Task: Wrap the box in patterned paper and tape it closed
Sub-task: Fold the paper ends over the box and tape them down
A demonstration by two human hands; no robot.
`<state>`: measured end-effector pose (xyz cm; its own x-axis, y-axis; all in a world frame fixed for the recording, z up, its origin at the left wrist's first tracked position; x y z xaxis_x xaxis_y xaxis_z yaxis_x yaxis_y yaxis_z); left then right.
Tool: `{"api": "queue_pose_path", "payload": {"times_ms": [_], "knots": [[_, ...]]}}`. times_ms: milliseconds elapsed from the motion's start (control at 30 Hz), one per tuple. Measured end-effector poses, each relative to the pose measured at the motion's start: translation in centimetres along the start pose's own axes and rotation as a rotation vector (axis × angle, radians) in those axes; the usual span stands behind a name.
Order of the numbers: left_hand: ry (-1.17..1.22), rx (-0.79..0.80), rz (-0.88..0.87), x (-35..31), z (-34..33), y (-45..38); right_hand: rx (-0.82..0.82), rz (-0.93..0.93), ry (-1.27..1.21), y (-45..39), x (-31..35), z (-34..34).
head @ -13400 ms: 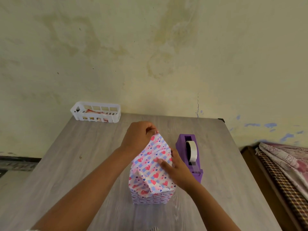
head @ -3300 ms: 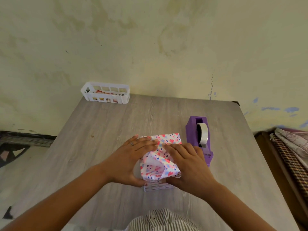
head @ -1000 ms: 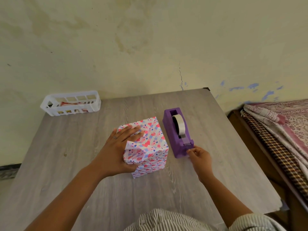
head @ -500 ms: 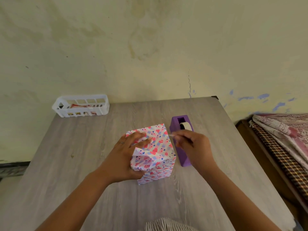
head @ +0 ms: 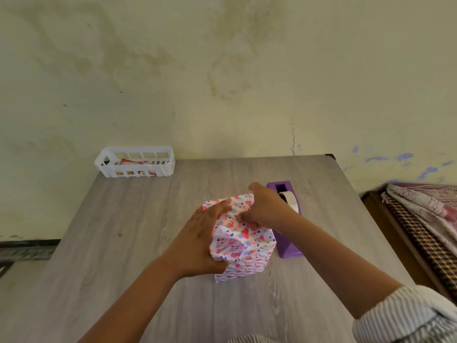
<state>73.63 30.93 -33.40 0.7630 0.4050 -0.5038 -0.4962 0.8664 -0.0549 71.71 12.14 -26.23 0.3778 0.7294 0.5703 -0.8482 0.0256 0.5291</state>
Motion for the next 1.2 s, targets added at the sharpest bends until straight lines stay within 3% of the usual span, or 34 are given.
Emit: {"api": "queue_pose_path", "payload": {"times_ms": [167,400,500,567,633,667,800,1033,1200], "knots": [[-0.115,0.038,0.020,0.7,-0.2,-0.2,-0.013,-0.067,0.179,0.1,0.2,-0.2],[-0.144,0.042,0.013,0.6,-0.1,-0.3,0.048,-0.145,0.115,1.2,-2.4,0.7],[-0.112,0.036,0.015,0.6,0.2,-0.2,0.138,-0.089,-0.194,1.9,-5.0,1.2],[-0.099,0.026,0.010,0.6,0.2,-0.1,-0.038,-0.065,-0.380,2.2,-8.1,1.6],[-0.093,0.028,0.012,0.5,0.2,-0.2,-0.282,-0.169,-0.362,2.2,-11.7,1.8],[-0.090,0.030,0.012,0.5,0.1,-0.2,-0.314,-0.243,-0.351,2.3,-13.0,1.6],[-0.064,0.043,0.002,0.6,0.2,-0.3,-0.139,-0.339,-0.695,2.0,-14.7,-0.1],[-0.063,0.041,-0.013,0.2,0.6,-0.1,0.032,-0.521,-1.151,0.8,-15.1,0.0],[-0.082,0.038,-0.042,0.0,1.0,-0.2,-0.014,-0.377,-1.405,0.5,-14.4,0.1]]}}
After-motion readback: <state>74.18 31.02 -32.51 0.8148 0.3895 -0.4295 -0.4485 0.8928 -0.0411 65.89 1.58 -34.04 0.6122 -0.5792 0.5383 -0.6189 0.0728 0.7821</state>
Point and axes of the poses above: each hand's wrist, its own y-axis away from the middle knuckle, its own z-axis out of the back of the hand, x = y × z, the point moved 1 cm from there along -y, towards the middle knuckle, and after that the axes turned 15 degrees about x, right-handed, at the moved point
